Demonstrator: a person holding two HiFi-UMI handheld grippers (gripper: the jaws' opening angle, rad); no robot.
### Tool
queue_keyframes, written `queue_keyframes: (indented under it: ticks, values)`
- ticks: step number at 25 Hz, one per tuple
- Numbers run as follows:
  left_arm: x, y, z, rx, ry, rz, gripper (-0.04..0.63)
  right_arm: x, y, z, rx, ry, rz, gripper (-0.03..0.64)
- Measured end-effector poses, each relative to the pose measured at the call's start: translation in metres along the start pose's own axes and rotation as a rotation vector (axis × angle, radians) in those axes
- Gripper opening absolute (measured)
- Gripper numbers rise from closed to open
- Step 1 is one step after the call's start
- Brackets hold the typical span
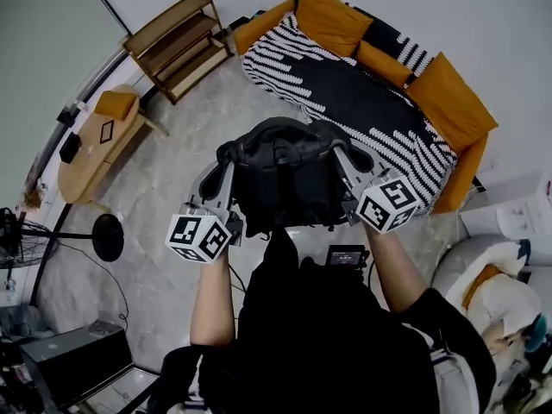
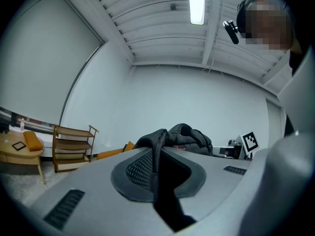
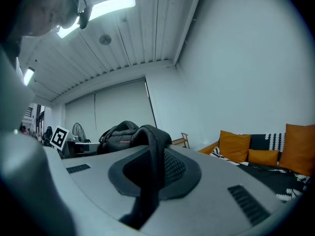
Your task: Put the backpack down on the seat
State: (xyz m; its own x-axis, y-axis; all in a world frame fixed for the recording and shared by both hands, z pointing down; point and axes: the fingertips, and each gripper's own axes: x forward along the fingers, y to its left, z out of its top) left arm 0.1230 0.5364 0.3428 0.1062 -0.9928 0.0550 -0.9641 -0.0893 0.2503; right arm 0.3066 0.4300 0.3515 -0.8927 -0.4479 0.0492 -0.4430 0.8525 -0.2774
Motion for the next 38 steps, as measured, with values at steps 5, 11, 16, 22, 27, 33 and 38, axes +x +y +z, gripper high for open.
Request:
queue_keyframes:
  ticks: [5, 11, 16, 22, 27, 33, 38]
  values:
    - [0.035, 0.038, 0.007, -0.003, 0.006, -0.014, 0.046, 0.049, -0.019, 0.003, 0.014, 0.015, -0.002, 0.044]
    - [0.086, 0.085, 0.019, -0.013, 0.021, -0.051, 0.046, 0.109, -0.047, 0.011, 0.035, 0.018, -0.030, 0.044]
    - [0.117, 0.123, 0.036, -0.010, 0.014, -0.085, 0.046, 0.158, -0.058, 0.025, 0.022, -0.004, -0.047, 0.044]
    - [0.156, 0.157, 0.066, 0.004, -0.032, -0.120, 0.046, 0.207, -0.074, 0.047, 0.008, -0.030, -0.064, 0.044]
    - [0.184, 0.185, 0.079, -0.014, -0.035, -0.126, 0.046, 0.243, -0.087, 0.056, 0.010, -0.035, -0.066, 0.044]
    - [0.221, 0.211, 0.079, -0.033, -0.021, -0.124, 0.046, 0.281, -0.114, 0.056, 0.033, -0.032, -0.055, 0.044]
    - [0.256, 0.239, 0.078, -0.055, 0.012, -0.139, 0.046, 0.323, -0.140, 0.056, 0.053, -0.029, -0.045, 0.044]
